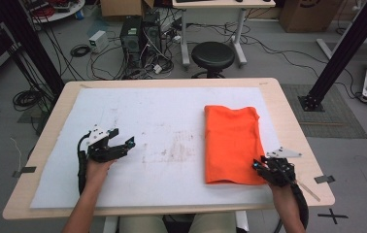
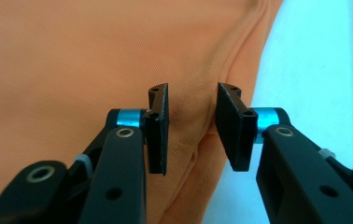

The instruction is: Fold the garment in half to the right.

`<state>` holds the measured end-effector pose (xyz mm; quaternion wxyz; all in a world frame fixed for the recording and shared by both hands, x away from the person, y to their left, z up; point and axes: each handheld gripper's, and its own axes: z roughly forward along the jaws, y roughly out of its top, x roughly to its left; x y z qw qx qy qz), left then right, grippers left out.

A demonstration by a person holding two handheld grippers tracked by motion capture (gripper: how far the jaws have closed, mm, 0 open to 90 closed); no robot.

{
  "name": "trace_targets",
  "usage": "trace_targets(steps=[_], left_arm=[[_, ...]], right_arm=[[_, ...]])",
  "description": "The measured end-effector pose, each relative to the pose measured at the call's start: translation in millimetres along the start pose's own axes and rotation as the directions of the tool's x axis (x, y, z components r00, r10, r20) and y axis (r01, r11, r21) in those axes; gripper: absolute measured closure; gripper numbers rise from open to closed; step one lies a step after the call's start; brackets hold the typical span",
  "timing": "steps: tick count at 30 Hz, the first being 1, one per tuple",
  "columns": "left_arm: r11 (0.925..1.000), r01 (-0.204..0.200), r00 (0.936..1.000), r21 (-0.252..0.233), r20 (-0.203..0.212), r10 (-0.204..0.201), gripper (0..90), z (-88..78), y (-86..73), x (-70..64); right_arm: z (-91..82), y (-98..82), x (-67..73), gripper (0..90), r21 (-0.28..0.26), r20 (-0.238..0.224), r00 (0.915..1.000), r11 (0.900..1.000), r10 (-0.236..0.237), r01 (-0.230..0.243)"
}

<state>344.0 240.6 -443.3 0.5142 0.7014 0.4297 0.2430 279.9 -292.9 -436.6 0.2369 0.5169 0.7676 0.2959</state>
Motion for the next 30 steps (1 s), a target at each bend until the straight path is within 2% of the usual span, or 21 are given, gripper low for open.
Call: trace_targets(steps=[1,2,3,4,5,8,10,13,14,15,17,18,21,23,25,27,30], left_arm=[[1.0,-0.001,1.0,0.0,0.001,0.001,24.1,-0.2,-0.2,0.3],[1.0,-0.001,1.0,0.002,0.001,0.001,24.1,-0.4,-0.4,0.5],[1.0,-0.001,1.0,0.003,0.0,0.001,24.1,-0.7,-0.6,0.8],[1.0,0.0,1.0,0.003,-0.001,0.0,24.1,-0.8,-0.8,1.0],[1.0,0.001,1.0,0.003,-0.002,-0.001,24.1,-1.1,-1.0,1.1],[1.0,0.001,1.0,0.001,-0.002,-0.001,24.1,-1.5,-1.0,1.2],[1.0,0.001,1.0,-0.002,-0.001,-0.001,24.1,-1.5,-1.0,0.9],[1.0,-0.002,1.0,0.004,0.001,0.002,24.1,-1.0,-1.0,0.8],[1.0,-0.002,1.0,0.003,0.002,0.002,24.1,-0.9,-1.1,0.7],[1.0,-0.002,1.0,0.003,0.002,0.002,24.1,-1.0,-1.0,0.7],[1.0,0.0,1.0,0.003,0.001,0.0,24.1,-1.3,-1.0,0.9],[1.0,0.001,1.0,0.003,0.001,-0.001,24.1,-1.3,-1.1,1.1],[1.0,0.002,1.0,0.005,0.002,-0.002,24.1,-0.3,-1.7,1.1],[1.0,-0.002,1.0,0.006,0.003,0.002,24.1,-0.1,-1.6,0.7],[1.0,0.0,1.0,0.004,0.003,0.0,24.1,0.1,-1.3,0.6],[1.0,0.001,1.0,0.004,0.003,-0.001,24.1,0.2,-1.3,0.6],[1.0,0.001,1.0,0.005,0.004,-0.001,24.1,0.3,-1.3,0.5]], right_arm=[[3.9,-0.2,-0.6,69.3,0.019,0.0,1.0,1.0,-0.006,0.006],[6.7,-0.7,-1.6,79.6,0.016,-0.03,0.9995,1.0,-0.007,0.007],[5.6,-0.1,-1.1,83.6,0.014,-0.042,0.9987,1.0,-0.027,0.027],[3.5,1.0,0.4,85.0,0.008,-0.029,0.9984,0.999,-0.049,0.05],[0.3,2.0,0.9,85.3,0.0,-0.027,0.9983,0.999,-0.052,0.052],[-12.5,5.2,-5.1,85.3,-0.044,-0.026,0.9993,0.999,-0.028,0.027],[-21.3,7.1,-10.5,85.3,-0.062,-0.005,1.0,0.998,-0.006,0.006],[-23.3,8.6,-16.5,85.1,-0.037,0.04,0.9992,0.999,0.003,-0.001],[-20.0,8.1,-19.4,83.7,-0.009,0.041,0.9989,1.0,0.023,-0.023],[-15.4,7.0,-21.7,80.2,0.021,0.019,0.9987,0.999,0.047,-0.047],[-9.0,3.6,-22.5,73.4,0.041,0.017,0.9983,0.998,0.056,-0.057],[-8.2,2.5,-22.2,68.3,0.033,0.01,0.9979,0.997,0.064,-0.064],[-11.5,4.0,-22.4,61.3,-0.015,0.019,0.9972,0.997,0.072,-0.072],[-13.8,8.7,-22.6,56.6,-0.047,0.032,0.9976,0.997,0.062,-0.06],[-14.2,14.2,-22.5,56.9,-0.075,0.042,0.9978,0.996,0.052,-0.048],[-10.1,22.4,-23.0,61.1,-0.095,0.036,0.9987,0.995,0.036,-0.033],[8.7,37.9,-28.3,61.8,-0.086,0.021,0.9988,0.995,0.045,-0.043]])
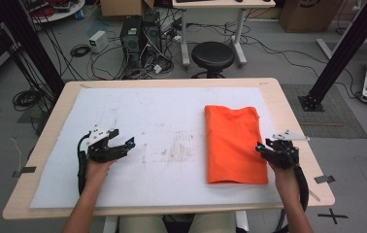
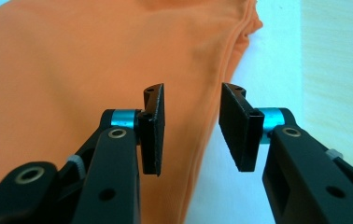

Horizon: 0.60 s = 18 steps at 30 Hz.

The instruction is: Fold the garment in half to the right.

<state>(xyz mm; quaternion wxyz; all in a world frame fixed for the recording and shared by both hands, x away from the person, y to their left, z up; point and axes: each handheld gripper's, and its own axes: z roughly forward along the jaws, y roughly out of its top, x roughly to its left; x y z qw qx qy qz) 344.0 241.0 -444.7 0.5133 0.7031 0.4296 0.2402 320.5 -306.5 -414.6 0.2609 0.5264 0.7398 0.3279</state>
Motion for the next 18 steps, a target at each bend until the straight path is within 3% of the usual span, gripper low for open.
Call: trace_targets(steps=[7,9,10,12,14,18], left_arm=[[1.0,-0.002,1.0,0.004,0.006,0.002,24.1,1.1,-1.0,0.0],[1.0,0.001,1.0,0.004,0.009,-0.001,24.1,1.5,-1.2,-0.6],[1.0,-0.001,1.0,0.005,0.01,0.001,24.1,1.5,-1.2,-0.7],[1.0,-0.001,1.0,0.004,0.01,0.001,24.1,1.4,-1.1,-0.7],[1.0,0.0,1.0,0.004,0.009,0.0,24.1,1.1,-1.1,-0.8],[1.0,0.003,1.0,0.002,0.006,-0.003,24.1,0.3,-0.8,-0.6]], right_arm=[[44.9,27.7,-7.7,60.6,0.047,0.039,0.9988,0.998,0.03,-0.032],[54.0,32.6,-10.9,68.1,0.066,0.05,0.9985,0.998,0.022,-0.025],[57.5,33.3,-12.5,77.7,0.075,0.056,0.9982,0.997,0.021,-0.025],[65.1,32.7,-17.5,86.9,0.115,0.061,0.9979,0.993,0.02,-0.027],[70.1,30.2,-22.9,87.7,0.146,0.086,0.9959,0.989,0.026,-0.039],[71.9,27.8,-24.2,85.9,0.159,0.125,0.9915,0.986,0.037,-0.057]])
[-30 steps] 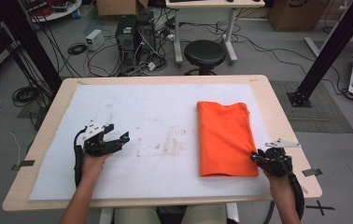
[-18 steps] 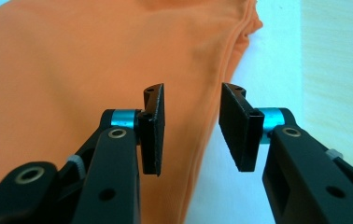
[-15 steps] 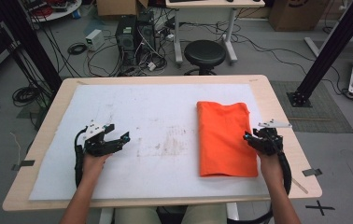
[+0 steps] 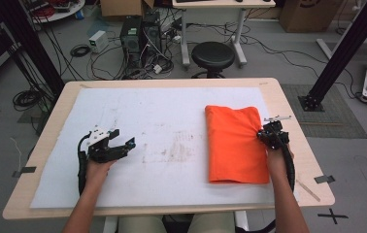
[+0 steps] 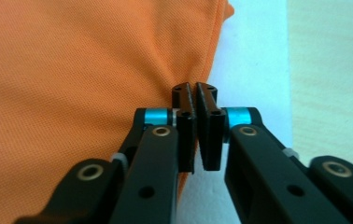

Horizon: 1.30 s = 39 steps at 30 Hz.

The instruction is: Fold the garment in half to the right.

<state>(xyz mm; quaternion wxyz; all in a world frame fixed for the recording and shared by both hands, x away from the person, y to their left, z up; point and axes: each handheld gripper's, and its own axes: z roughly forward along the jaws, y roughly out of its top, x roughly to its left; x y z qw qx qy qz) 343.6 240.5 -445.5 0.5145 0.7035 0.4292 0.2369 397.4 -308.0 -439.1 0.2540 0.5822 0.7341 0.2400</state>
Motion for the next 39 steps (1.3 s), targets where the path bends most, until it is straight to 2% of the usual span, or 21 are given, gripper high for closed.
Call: trace_targets(steps=[1,2,3,5,8,11,14,19,24,28,32,35,39], left_arm=[[1.0,-0.001,1.0,-0.001,0.0,0.001,24.1,0.0,0.0,0.0],[1.0,-0.002,1.0,0.0,0.001,0.002,24.1,-0.3,0.1,0.0],[1.0,-0.005,1.0,-0.002,0.002,0.005,24.1,-0.3,0.2,0.0],[1.0,-0.003,1.0,-0.003,0.001,0.003,24.1,-0.6,0.4,-0.3],[1.0,-0.004,1.0,-0.005,-0.001,0.004,24.1,-0.8,0.7,-0.1],[1.0,-0.003,1.0,-0.005,-0.001,0.003,24.1,-0.8,0.8,-0.5],[1.0,-0.005,1.0,-0.004,0.0,0.005,24.1,-1.1,1.0,-0.5],[1.0,-0.002,1.0,-0.005,0.0,0.002,24.1,-1.7,0.5,0.0],[1.0,-0.005,1.0,-0.003,0.004,0.005,24.1,-1.3,0.1,-0.4],[1.0,-0.005,1.0,-0.001,0.007,0.005,24.1,-0.6,-0.6,-1.2],[1.0,-0.005,0.9999,0.001,0.009,0.005,24.1,-0.2,-0.6,-1.3],[1.0,-0.003,1.0,0.002,0.008,0.003,24.1,-0.1,-0.9,-1.3],[1.0,-0.001,1.0,0.001,0.008,0.001,24.1,-0.8,-1.1,-0.5]], right_arm=[[-0.1,0.0,-0.1,80.1,0.002,0.0,0.9999,1.0,0.011,-0.011],[-1.8,-0.1,-1.4,68.6,-0.009,0.01,0.9997,1.0,0.024,-0.024],[-3.7,-0.3,-3.2,63.6,-0.026,-0.004,0.999,0.999,0.045,-0.045],[-8.3,-0.6,-4.8,53.8,-0.053,-0.019,0.9984,0.997,0.052,-0.053],[-15.6,2.4,-0.2,45.2,-0.116,-0.062,0.9975,0.992,0.035,-0.042],[-18.4,9.6,11.7,37.3,-0.128,-0.079,0.9968,0.992,0.0,-0.01],[-18.9,20.2,28.2,31.8,-0.142,-0.128,0.9915,0.99,-0.026,0.008],[-14.6,33.0,54.7,28.1,-0.153,-0.209,0.9747,0.987,-0.079,0.047],[-2.5,43.5,86.6,27.0,-0.117,-0.283,0.9489,0.987,-0.139,0.11],[9.8,45.2,104.2,27.2,-0.075,-0.288,0.9438,0.986,-0.163,0.148],[19.1,43.9,109.7,27.3,-0.048,-0.288,0.9426,0.986,-0.168,0.161],[17.3,44.1,107.8,27.3,-0.051,-0.293,0.9412,0.986,-0.168,0.16],[0.1,40.3,86.9,27.3,-0.123,-0.314,0.9431,0.99,-0.108,0.072]])
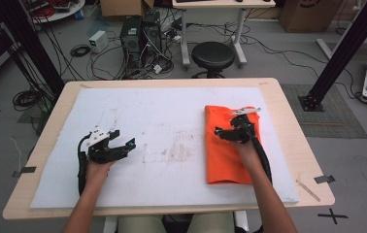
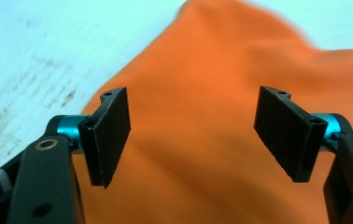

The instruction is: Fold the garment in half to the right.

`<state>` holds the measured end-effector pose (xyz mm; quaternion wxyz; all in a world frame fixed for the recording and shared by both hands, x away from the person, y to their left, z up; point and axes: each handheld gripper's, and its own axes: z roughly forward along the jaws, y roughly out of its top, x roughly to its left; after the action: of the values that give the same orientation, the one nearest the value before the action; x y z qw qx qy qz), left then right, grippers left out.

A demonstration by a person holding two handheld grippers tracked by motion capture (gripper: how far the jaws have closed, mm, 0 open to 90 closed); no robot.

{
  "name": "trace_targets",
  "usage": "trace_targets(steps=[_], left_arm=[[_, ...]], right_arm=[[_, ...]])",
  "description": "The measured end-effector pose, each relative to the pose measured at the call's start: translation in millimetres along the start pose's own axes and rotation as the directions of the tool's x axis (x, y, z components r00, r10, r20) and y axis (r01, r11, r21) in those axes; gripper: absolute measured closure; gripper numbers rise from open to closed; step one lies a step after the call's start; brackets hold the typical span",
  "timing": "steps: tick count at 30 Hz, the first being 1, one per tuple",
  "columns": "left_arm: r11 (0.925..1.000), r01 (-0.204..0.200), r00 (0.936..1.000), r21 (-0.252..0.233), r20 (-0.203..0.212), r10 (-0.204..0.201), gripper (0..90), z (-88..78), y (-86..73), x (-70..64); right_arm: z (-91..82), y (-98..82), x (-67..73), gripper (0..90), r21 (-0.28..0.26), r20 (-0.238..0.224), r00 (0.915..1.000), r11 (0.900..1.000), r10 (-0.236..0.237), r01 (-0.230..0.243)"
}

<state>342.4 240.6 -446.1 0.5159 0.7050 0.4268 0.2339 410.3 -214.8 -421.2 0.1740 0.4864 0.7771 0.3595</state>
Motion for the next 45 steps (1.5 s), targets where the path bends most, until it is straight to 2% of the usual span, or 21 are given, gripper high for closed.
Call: trace_targets(steps=[2,4,5,7,11,13,15,17,20,24,27,31,36,45], left_arm=[[1.0,0.0,1.0,-0.002,-0.002,0.0,24.1,-0.5,0.0,0.6],[1.0,0.001,1.0,-0.006,-0.005,-0.001,24.1,-1.3,0.2,1.0],[1.0,0.002,1.0,-0.007,-0.006,-0.002,24.1,-1.3,0.2,1.2],[1.0,0.004,1.0,-0.004,-0.006,-0.004,24.1,-1.5,0.1,1.8],[1.0,0.008,0.9999,-0.006,-0.007,-0.008,24.1,-1.1,0.2,2.0],[0.9999,0.009,0.9999,-0.007,-0.008,-0.009,24.1,-0.8,0.4,2.2],[0.9999,0.009,0.9999,-0.009,-0.009,-0.009,24.1,-0.8,0.7,2.3],[0.9999,0.009,0.9999,-0.01,-0.007,-0.009,24.1,-0.6,1.1,2.5],[0.9998,0.011,0.9999,-0.015,-0.006,-0.011,24.1,-0.1,2.5,3.5],[0.9994,0.005,1.0,-0.035,0.004,-0.005,24.1,-0.9,5.2,4.1],[0.9989,-0.008,0.9998,-0.047,0.017,0.009,24.1,-1.8,7.6,3.9],[0.9986,-0.013,0.9994,-0.052,0.031,0.015,22.8,-3.2,8.5,2.2],[0.9983,-0.01,0.9992,-0.058,0.037,0.012,22.5,-5.2,8.1,1.5],[0.9972,-0.026,0.9989,-0.07,0.037,0.029,22.5,-12.6,5.1,-1.4]], right_arm=[[-12.1,-4.6,-9.7,27.7,-0.031,0.024,0.9995,0.999,0.022,-0.021],[-25.7,-13.9,-23.2,31.9,-0.039,0.09,0.9952,0.999,0.037,-0.034],[-32.0,-20.4,-31.1,37.3,-0.034,0.125,0.9911,0.999,0.045,-0.041],[-38.0,-29.9,-40.4,44.1,-0.015,0.164,0.9854,0.999,0.045,-0.043],[-39.4,-50.5,-54.0,63.0,0.07,0.224,0.9746,0.997,0.008,-0.024],[-41.6,-56.0,-57.7,68.9,0.048,0.238,0.9711,0.998,0.02,-0.032],[-44.9,-57.1,-59.4,67.8,0.055,0.289,0.9571,0.998,0.024,-0.042],[-47.8,-59.4,-63.5,61.9,0.029,0.263,0.9628,0.997,0.06,-0.07],[-55.9,-60.9,-64.3,51.4,-0.034,0.23,0.97,0.997,0.08,-0.074],[-68.4,-60.6,-56.9,35.7,-0.102,0.207,0.9749,0.993,0.082,-0.062],[-75.8,-63.3,-46.7,28.9,-0.134,0.19,0.9804,0.991,0.053,-0.027],[-82.9,-68.0,-34.4,24.7,-0.156,0.147,0.9888,0.988,0.023,0.0],[-90.9,-74.2,-26.2,21.4,-0.21,0.098,0.9948,0.978,0.028,-0.007],[-99.1,-80.2,-12.8,21.3,-0.253,0.097,0.9953,0.967,-0.005,0.029]])
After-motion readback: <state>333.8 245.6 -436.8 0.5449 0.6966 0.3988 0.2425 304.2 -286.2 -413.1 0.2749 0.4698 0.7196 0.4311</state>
